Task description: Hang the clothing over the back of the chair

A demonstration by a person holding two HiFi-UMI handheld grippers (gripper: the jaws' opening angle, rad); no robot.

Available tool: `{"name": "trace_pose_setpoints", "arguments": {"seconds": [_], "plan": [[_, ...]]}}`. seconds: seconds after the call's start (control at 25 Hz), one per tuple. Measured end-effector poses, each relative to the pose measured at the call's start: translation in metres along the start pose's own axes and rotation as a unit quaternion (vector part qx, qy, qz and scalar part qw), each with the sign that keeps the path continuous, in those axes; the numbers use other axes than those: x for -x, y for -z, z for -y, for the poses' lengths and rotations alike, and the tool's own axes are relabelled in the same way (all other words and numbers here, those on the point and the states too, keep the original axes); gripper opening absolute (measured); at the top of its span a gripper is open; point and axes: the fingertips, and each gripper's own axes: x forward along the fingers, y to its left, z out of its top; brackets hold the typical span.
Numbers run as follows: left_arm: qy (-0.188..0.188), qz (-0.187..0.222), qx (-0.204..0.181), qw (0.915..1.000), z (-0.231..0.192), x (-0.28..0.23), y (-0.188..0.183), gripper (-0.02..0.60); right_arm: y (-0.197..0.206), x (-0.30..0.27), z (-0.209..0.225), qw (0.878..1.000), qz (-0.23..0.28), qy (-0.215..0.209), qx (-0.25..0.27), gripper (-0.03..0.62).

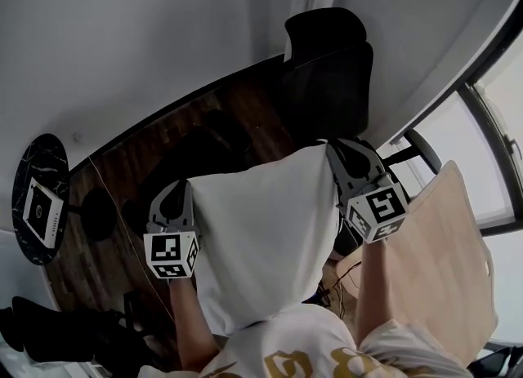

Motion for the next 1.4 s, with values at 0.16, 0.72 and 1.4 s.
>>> {"name": "trace_pose_setpoints", "arguments": {"seconds": [0.16, 0.72, 1.4], "plan": [[0.012, -0.042, -0.033, 0.9985, 0.008, -0.012, 0.027, 0.031, 0.023, -0.011, -0.003, 0.999, -0.029, -0.004, 0.03, 0.034], [0.082, -0.228, -0.118, 0.9629, 0.057, -0.027, 0.18, 0.031, 0.128, -0.034, -0.031, 0.966, -0.165, -0.034, 0.196, 0.037], [0.175, -0.312, -0.124, 0.9257, 0.101, -0.017, 0.241, 0.031, 0.146, -0.039, -0.042, 0.967, -0.184, -0.05, 0.167, 0.037]]}}
